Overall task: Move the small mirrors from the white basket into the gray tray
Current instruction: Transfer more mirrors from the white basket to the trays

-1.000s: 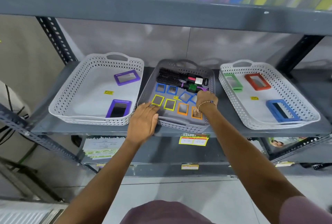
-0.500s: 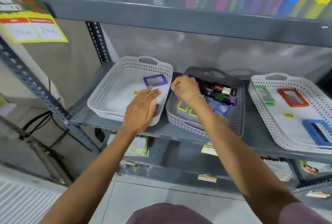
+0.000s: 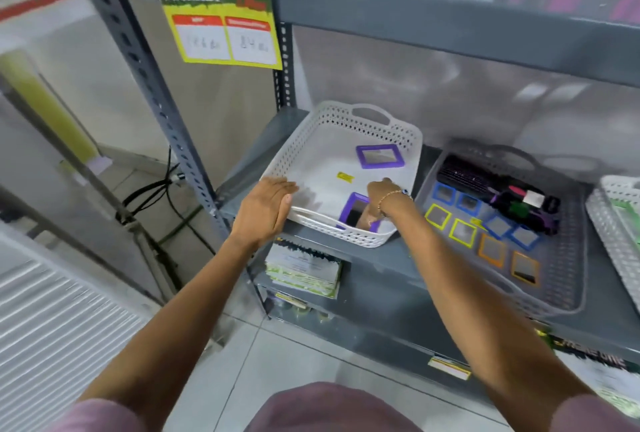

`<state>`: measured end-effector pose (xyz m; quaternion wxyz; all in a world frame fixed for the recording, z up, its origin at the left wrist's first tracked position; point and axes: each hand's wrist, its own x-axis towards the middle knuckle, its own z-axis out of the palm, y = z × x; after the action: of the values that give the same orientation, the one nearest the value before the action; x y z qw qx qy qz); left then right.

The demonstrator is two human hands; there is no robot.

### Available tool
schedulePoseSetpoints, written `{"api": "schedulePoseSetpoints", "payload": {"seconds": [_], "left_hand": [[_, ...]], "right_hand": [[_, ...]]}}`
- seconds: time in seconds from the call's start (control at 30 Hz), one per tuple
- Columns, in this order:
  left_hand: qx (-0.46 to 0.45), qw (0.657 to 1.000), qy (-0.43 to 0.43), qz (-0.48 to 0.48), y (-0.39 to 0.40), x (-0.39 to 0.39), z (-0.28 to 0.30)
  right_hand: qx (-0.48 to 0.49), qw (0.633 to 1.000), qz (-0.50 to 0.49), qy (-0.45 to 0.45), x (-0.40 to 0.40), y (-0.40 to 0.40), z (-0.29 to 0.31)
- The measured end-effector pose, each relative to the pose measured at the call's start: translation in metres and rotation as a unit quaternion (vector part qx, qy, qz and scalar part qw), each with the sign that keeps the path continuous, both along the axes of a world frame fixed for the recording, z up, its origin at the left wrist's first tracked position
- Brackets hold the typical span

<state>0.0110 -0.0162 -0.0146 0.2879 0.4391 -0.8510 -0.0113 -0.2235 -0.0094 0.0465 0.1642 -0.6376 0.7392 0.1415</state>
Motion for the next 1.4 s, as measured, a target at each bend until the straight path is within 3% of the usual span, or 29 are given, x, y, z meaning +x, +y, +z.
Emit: {"api": "schedulePoseSetpoints", "payload": {"seconds": [0.13,0.23,0.33,0.43,0.53,0.77,0.93,1.1,1.17,1.3,1.4], "left_hand": [[-0.037,0.999,0.021,0.011,-0.001,-0.002,-0.001],[-0.044,0.999,0.018,0.002,-0.003,-0.004,-0.002],[-0.021,0.998,0.054,0.010,0.000,-0.006,0.005],[0.003,0.989,0.143,0.034,0.008,-0.027,0.023],[0.002,0.985,0.170,-0.003,0.024,-0.069,0.043],[-0.013,0.990,0.106,-0.095,0.108,-0.207,0.047],[-0.050,0.979,0.012,-0.197,0.194,-0.300,0.025],[-0.055,0.986,-0.072,-0.141,0.220,-0.342,0.001],[-0.057,0.990,-0.058,-0.115,0.223,-0.349,-0.002],[-0.073,0.994,-0.039,-0.076,0.226,-0.352,-0.004],[-0.061,0.995,-0.053,-0.050,0.227,-0.354,-0.004]], "right_hand": [[-0.006,0.998,-0.021,-0.066,-0.007,-0.004,0.001],[-0.023,0.976,-0.078,-0.200,-0.016,-0.004,0.002],[-0.061,0.898,-0.161,-0.405,-0.025,0.003,0.011],[-0.145,0.815,-0.196,-0.526,-0.039,0.022,0.032],[-0.223,0.746,-0.245,-0.578,-0.066,0.042,0.047],[-0.355,0.653,-0.347,-0.572,-0.182,0.136,0.068],[-0.408,0.635,-0.391,-0.527,-0.282,0.220,0.074],[-0.437,0.645,-0.448,-0.438,-0.367,0.271,0.059],[-0.418,0.674,-0.464,-0.395,-0.387,0.281,0.050],[-0.294,0.771,-0.475,-0.304,-0.416,0.280,0.013],[-0.235,0.803,-0.470,-0.280,-0.435,0.266,-0.020]]}}
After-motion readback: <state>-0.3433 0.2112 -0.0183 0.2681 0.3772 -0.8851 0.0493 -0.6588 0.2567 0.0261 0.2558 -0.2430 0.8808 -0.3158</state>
